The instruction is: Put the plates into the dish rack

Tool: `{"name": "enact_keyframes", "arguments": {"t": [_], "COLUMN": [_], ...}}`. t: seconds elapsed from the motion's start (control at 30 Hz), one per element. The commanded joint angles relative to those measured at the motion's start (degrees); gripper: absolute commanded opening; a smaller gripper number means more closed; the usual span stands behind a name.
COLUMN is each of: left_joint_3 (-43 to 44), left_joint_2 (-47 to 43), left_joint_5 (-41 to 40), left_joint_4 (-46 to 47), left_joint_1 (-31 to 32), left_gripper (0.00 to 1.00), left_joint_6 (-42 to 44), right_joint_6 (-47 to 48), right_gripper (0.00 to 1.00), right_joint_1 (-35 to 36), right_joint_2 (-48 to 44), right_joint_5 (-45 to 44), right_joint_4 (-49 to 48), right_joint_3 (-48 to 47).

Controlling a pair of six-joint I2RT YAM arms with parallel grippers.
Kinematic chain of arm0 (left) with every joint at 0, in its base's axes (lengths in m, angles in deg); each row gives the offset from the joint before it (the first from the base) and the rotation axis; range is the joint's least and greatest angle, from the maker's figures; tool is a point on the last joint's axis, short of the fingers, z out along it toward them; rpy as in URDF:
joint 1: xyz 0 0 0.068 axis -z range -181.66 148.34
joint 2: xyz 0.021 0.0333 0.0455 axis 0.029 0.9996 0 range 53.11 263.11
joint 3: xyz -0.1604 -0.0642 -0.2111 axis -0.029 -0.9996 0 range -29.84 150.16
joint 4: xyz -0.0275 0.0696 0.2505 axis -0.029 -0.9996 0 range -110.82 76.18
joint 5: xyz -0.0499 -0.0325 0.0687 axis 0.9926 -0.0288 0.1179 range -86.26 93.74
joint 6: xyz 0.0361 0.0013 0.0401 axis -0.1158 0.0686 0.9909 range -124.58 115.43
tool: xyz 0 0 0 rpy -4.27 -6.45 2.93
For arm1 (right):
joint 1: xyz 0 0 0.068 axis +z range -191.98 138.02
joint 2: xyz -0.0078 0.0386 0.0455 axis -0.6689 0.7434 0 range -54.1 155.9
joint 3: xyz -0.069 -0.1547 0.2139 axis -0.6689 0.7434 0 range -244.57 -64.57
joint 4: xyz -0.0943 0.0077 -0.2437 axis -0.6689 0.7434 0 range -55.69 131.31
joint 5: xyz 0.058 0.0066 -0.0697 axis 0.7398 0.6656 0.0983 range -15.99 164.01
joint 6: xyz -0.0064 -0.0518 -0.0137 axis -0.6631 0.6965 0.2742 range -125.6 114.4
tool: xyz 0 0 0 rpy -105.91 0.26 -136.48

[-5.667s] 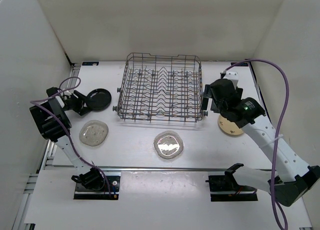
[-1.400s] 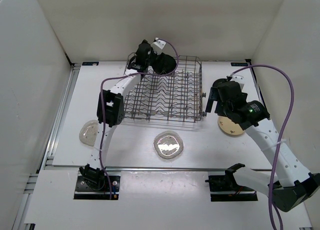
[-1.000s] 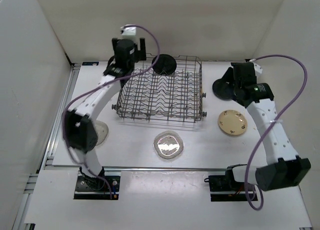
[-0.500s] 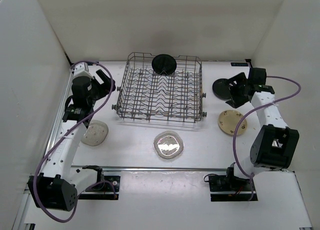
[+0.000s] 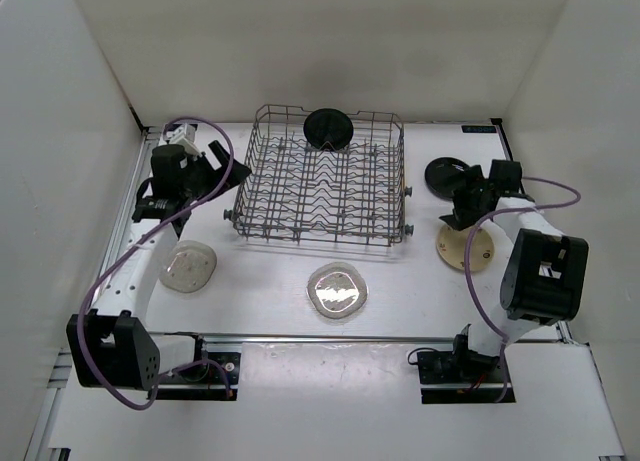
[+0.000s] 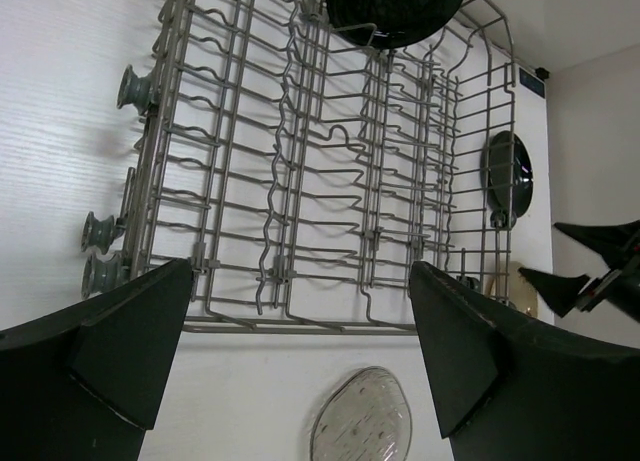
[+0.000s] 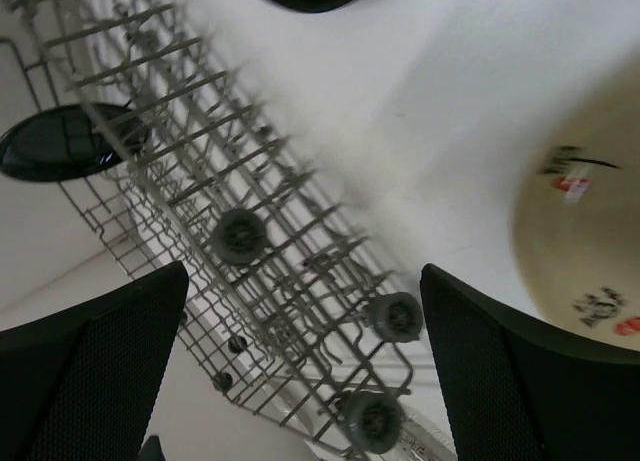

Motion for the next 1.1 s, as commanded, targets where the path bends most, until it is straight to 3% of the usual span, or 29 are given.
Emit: {"name": "enact_keyframes", "arguments": {"t": [0.0,0.47,0.77,1.07], "left_joint_3": [3.64,5.40,7.07,8.21], "left_joint_2": [-0.30,3.75,5.94,8.22], "left_joint_5": [2.67,4.77,6.80,7.85], "left_joint_4": [0.71,0.71,0.71,0.71], "left_joint_1": [-0.19,-0.72,-0.72,-1.24], "left_gripper": [1.00,1.00,1.00,1.00], "left_joint_6": [-0.30,-0.30,-0.82,-0.82], "right_joint_6": [-4.53,-4.64,-7.62,-8.85], "right_gripper": [1.00,1.00,1.00,1.00], "right_joint_1": [-2.91,-7.49,-9.16,-9.16], "right_joint_2": [-4.22,0.87,8.60,13.44], "right_joint_5": [-3.80,-6.08,3.58,4.11], "right_joint_4": [-8.92,-13.94,-30.71,-32.57], "right_joint_3": [5.42,2.80,3.60,2.54]}}
